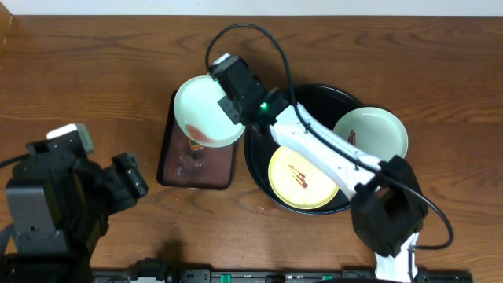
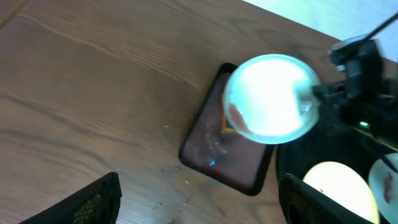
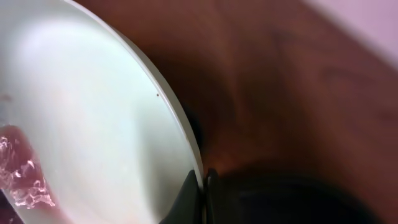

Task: Clean dirty plates on tray and stack at the side
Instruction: 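Lift the cleaned pale green plate with the right gripper and retract left arm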

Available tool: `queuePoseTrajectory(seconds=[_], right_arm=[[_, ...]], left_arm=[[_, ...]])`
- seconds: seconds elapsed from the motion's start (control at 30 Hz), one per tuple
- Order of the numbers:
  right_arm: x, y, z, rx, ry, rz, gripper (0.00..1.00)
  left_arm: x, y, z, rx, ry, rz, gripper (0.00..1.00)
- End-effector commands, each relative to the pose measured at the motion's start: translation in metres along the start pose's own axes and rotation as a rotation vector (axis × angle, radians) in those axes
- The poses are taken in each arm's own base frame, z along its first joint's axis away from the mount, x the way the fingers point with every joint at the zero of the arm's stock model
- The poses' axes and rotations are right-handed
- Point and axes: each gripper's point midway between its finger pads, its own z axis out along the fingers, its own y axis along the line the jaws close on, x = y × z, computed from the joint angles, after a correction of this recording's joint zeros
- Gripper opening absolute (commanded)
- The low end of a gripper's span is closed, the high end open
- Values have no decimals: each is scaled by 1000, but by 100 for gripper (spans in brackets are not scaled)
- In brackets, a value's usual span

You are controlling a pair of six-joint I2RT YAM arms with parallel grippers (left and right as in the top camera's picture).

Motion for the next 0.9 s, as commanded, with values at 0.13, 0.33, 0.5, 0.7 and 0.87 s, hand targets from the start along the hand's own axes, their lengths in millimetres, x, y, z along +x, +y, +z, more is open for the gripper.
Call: queuePoseTrajectory(seconds=[0.13,0.33,0.5,0.7,0.87], right_arm=[[-51,-18,-64,231,-137,-282,1],[-62,-4,-88,407,-143,-475,1],[-71,8,-106,498,-156,-573,1],[-72,19,-114,535,-134,-709,1],[-72,21,-115,544,-107,-823,1]], left_arm=[[0,12,-1,-63,-5,5,82],[-1,13,-1,-70,-8,5,82],[0,13,-1,-70,-8,5,82],[0,13,-1,-70,-8,5,82],[0,13,-1,-70,-8,5,82]])
